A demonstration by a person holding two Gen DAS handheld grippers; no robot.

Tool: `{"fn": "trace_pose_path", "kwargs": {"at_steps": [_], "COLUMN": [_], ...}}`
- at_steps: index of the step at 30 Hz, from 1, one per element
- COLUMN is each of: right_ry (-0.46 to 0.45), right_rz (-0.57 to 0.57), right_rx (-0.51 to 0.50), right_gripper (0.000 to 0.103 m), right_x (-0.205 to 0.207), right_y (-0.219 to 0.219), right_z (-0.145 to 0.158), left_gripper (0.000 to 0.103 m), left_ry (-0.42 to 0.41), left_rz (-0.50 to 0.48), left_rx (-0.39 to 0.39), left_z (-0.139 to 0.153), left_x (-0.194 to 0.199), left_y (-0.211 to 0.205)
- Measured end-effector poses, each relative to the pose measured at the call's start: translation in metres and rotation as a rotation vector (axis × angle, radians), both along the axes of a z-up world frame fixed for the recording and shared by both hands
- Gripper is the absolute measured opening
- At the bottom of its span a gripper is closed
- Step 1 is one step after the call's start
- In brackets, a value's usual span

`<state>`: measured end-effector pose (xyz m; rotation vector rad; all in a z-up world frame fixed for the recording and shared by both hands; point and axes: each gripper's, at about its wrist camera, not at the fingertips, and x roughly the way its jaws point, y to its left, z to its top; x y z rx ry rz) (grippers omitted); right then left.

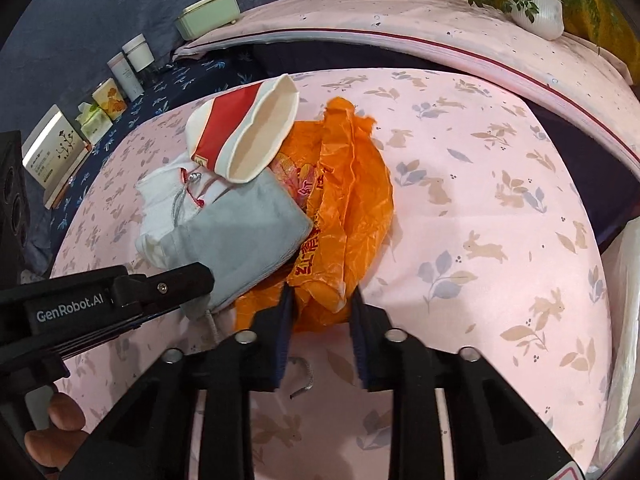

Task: Collect trash
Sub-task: 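Grasp the grey cloth pouch with the left tool while the right tool grasps the orange bag, then carry the pouch and orange bag over the white bin and open both tools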

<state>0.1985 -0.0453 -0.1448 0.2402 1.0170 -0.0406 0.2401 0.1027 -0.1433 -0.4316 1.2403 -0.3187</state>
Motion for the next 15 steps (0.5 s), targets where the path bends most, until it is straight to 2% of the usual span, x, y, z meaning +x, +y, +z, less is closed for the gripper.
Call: {"fn": "trace_pose_path", "kwargs": {"at_steps": [4,15], "right_ry": [-0.010,-0.076], "right_rz": [-0.014,-0.078], "right_rx": [-0.016,-0.072], "right_gripper": [0.010,0.009], "right_x": [-0.008,-0.041], "right_y": [-0.007,-0.044], "right_z": [0.004,0.041], "left_gripper": [0.005,0.005], "left_ry": [-0.034,-0.211], "left_rz": [-0.018,-0.128], "left_rx": [0.020,0.120], "left_z": [0.009,0.067], "left_x": [-0.007,-0.036], "left_y": [-0.006,-0.053]}}
